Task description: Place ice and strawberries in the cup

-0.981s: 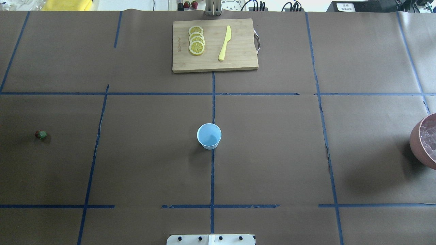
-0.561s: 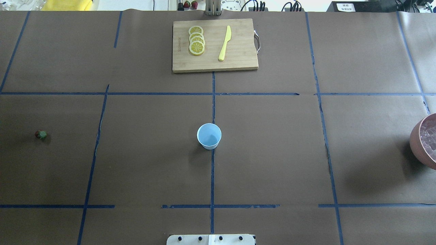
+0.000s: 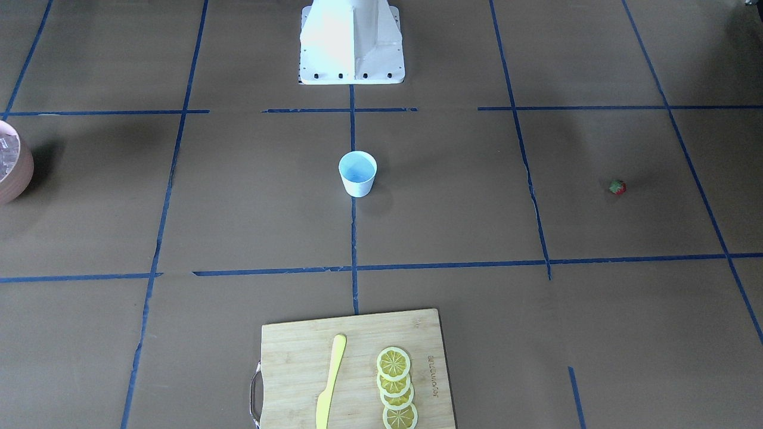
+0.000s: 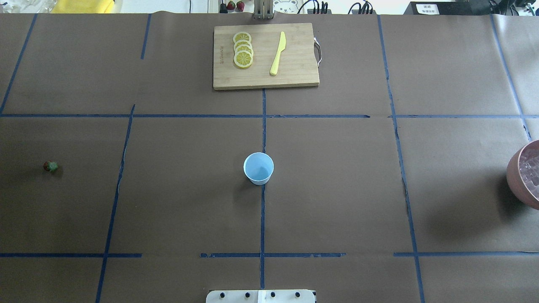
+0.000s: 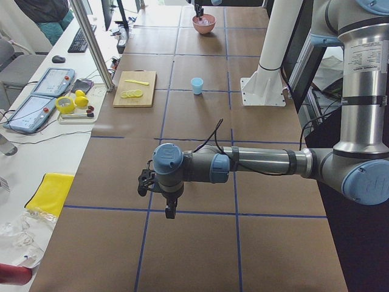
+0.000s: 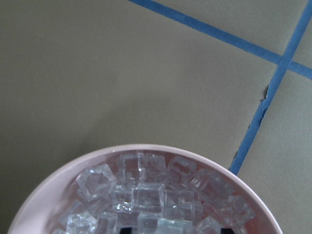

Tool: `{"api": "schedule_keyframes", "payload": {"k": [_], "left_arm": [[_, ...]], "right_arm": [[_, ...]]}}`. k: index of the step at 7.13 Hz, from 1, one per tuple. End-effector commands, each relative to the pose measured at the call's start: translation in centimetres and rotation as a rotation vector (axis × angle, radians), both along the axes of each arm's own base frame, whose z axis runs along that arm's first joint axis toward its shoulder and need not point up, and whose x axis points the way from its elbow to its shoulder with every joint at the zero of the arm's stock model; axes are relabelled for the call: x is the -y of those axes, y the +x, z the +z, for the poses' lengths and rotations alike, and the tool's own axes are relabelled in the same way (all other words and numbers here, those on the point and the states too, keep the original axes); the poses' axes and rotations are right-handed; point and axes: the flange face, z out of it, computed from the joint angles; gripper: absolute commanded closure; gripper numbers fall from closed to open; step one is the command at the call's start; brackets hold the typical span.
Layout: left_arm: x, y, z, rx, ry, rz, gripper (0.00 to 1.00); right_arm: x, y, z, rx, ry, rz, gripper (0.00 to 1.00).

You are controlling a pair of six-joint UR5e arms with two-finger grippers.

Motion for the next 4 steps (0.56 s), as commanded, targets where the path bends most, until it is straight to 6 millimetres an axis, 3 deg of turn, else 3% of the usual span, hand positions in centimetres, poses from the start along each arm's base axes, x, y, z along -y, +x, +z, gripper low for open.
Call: {"api": "schedule_keyframes", "payload": {"k": [1, 4], "left_arm": [[-0.07, 0.01, 0.07, 0.0, -0.002, 0.0, 0.0], [-0.02, -0.05, 0.06, -0.002, -0.001, -0.001, 0.0]], "right_arm": [[-0.09, -0.47, 0.08, -0.01, 0.002, -0.01, 0.33], [-0.34, -1.14, 0.21, -0.01, 0.0, -0.028, 0.36]]}}
